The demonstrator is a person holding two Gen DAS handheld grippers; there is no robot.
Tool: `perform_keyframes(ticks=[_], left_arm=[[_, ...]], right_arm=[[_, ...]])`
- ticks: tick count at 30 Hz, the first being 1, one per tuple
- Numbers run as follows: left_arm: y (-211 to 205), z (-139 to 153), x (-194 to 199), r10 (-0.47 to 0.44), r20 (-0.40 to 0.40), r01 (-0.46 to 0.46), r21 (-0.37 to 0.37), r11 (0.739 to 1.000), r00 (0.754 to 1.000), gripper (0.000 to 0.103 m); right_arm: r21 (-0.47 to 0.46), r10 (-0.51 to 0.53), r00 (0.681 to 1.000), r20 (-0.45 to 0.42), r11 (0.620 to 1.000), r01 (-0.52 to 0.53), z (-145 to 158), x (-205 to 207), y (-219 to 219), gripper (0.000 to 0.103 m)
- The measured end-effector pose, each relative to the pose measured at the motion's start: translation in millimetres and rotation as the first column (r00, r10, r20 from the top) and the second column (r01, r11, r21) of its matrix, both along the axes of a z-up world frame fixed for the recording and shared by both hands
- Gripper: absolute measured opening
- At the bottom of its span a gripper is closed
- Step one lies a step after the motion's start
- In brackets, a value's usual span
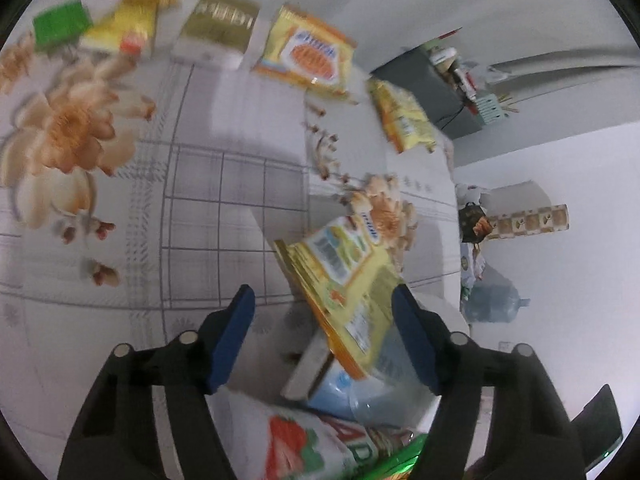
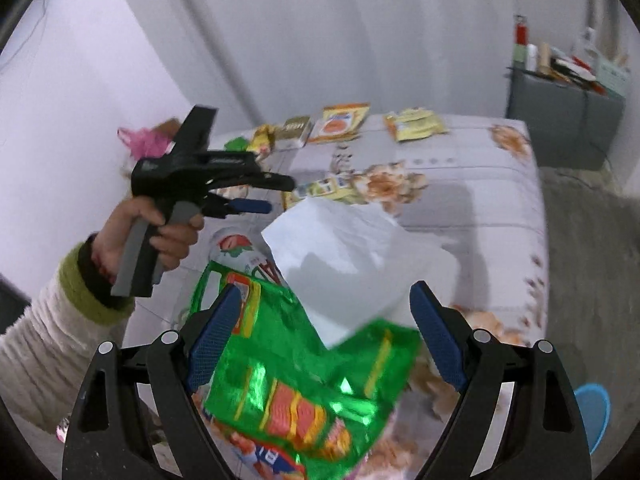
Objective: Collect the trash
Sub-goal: 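Move both grippers back to the table toward the remaining wrappers, then grasp the yellow snack wrapper with the left gripper while the right grasps the white tissue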
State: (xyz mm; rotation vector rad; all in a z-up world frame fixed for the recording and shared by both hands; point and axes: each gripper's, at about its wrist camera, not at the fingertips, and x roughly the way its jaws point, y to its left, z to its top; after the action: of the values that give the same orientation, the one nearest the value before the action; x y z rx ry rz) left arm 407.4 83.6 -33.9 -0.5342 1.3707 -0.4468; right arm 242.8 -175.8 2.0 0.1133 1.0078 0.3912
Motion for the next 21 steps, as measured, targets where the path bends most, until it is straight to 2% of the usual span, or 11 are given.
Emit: perform_keyframes(ticks=[8,10,16,21], left_arm=[[1,-20,8,-0.012,-0.047,0.010,-0.044,0.999,0.999,0.047],[3,-20,9,-0.009,-0.041,0.007,-0.050,0.999,0.999,0.038],[4,-15,7,-0.015,-0.002,0.014,-0.075,0.997,1.000,0.022],[0,-9,6,-0.021,0.042,0.024,-0.070,0.997,0.999,0.017]], right_arm=[[0.017,0.051,0.990,-0.132,0.999,-0.049,-35,45,22,0.082],[0.003,0.055,0.988,-0.142,0.998,-0.055,-40,51,26,0.079],[-0.071,0.050,0.984,-0.170,0.996,-0.063,-54,59,36,0.069],[-0.075,0.047,0.985,-0.164,0.995,-0.059,-52,57,39,0.062]])
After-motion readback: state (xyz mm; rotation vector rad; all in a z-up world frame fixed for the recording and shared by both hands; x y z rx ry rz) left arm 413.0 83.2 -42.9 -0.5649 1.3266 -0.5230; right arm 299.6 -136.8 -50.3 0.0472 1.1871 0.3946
